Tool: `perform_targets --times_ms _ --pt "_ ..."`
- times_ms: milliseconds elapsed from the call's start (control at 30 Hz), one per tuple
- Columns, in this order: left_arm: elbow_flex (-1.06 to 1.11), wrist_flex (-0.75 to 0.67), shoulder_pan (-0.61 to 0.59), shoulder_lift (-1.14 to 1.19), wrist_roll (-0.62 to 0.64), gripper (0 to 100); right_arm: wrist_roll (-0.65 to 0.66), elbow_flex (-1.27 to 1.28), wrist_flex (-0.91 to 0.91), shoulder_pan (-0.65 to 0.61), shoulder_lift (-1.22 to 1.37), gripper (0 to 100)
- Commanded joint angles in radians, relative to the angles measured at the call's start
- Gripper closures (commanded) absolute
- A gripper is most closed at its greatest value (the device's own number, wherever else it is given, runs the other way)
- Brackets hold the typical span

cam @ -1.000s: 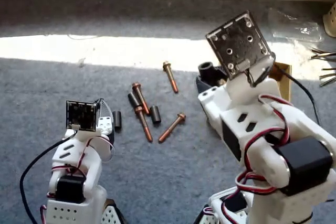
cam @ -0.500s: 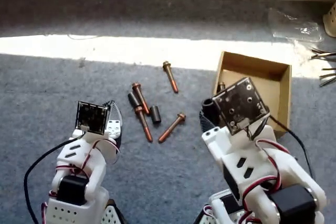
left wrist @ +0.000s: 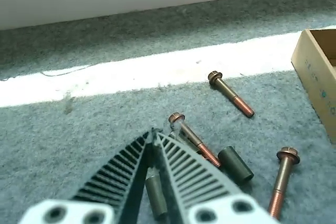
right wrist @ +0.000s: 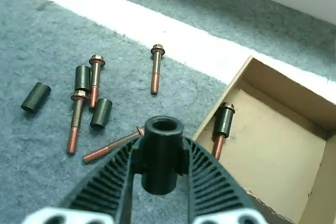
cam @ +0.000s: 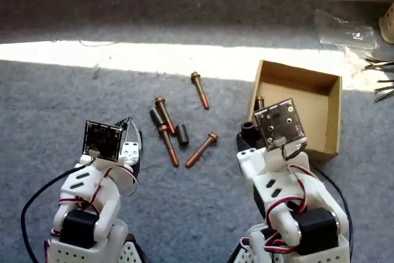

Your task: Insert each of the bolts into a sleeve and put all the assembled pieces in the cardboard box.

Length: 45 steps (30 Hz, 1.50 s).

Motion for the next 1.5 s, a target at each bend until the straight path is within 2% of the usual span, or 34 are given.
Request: perform_targets --times_ms 0,233,500,767,900,967,1133,1367,1467 --pt "-0.071 0.002 0.016 0.061 -0.005 100 -0.014 0.076 -0.102 0.012 -0.008 99.4" --pt "-0.26 -0.043 0.018 0.479 0.005 100 -0.014 0.268 -0.272 0.012 -0.01 99.4" --pt "-0.426 -0.081 0.093 0.905 0.175 100 -0.121 0.3 -0.303 0.012 -0.01 99.4" --pt "-0.588 -0.078 0.116 1.21 0.324 100 -0.21 0.381 -0.372 0.012 -0.01 99.4" --pt "-0.634 -0.077 0.142 1.283 0.446 100 -0.23 0.424 -0.417 0.018 -0.01 99.4" --pt "-0.667 -0.052 0.16 1.297 0.468 100 -0.259 0.427 -0.415 0.025 -0.01 99.4" --pt "-0.742 -0.002 0.185 1.302 0.468 100 -0.273 0.433 -0.414 0.071 -0.048 99.4" --pt "-0.74 -0.006 0.18 1.303 0.462 100 -0.267 0.449 -0.28 0.067 -0.384 99.4" --pt "-0.739 -0.006 0.179 1.319 0.468 100 -0.265 0.495 -0.275 0.068 -0.469 99.4"
